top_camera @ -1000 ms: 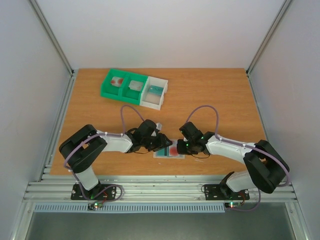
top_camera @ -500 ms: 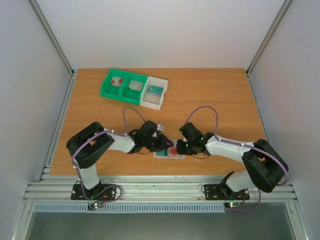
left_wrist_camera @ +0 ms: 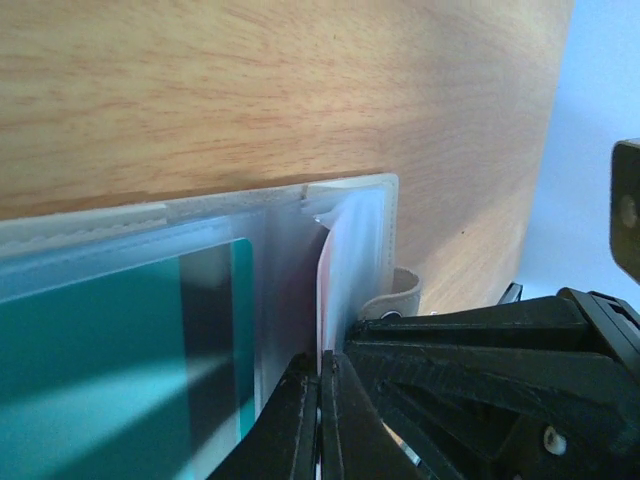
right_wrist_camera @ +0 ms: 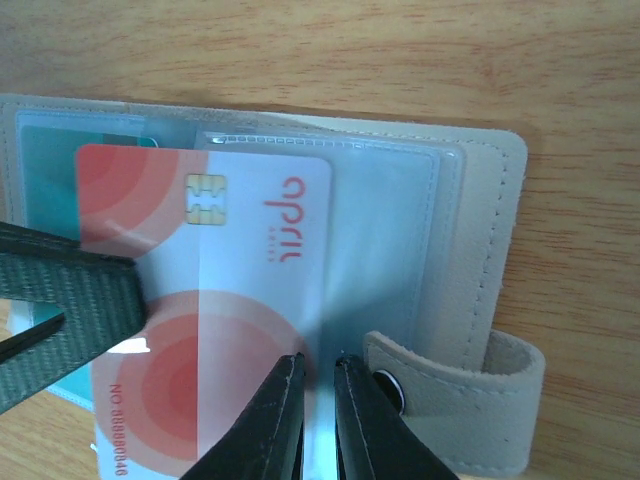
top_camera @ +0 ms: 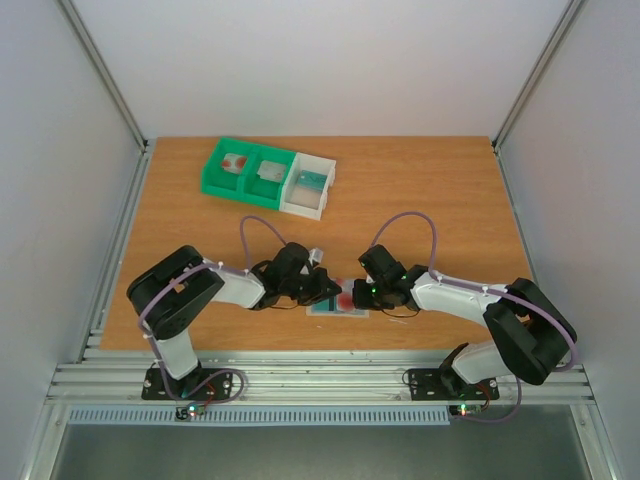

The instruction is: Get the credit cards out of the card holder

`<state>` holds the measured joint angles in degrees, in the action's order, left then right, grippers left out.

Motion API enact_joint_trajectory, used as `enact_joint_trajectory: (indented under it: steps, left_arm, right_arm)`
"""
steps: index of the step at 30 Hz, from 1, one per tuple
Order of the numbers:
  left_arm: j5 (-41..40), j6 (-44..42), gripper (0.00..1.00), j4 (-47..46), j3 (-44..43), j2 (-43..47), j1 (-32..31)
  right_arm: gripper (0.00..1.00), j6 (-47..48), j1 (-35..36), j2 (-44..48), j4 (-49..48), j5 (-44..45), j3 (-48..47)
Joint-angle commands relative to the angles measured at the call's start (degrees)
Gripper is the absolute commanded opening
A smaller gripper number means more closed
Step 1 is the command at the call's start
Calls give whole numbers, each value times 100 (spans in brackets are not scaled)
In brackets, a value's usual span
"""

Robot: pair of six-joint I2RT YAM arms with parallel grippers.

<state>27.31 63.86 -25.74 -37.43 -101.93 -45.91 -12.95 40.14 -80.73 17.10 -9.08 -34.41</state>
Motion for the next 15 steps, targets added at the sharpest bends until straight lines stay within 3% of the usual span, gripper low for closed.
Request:
enact_joint_trajectory:
  steps: [1,15]
  left_arm:
    - [-284,-75,1,110,194,340,49]
    - [-1033,-222,0,941,488,1461,64]
  right_arm:
    - [13,21,-6,-120,101,84,89]
    - [15,38,-30,233,314,60,-48]
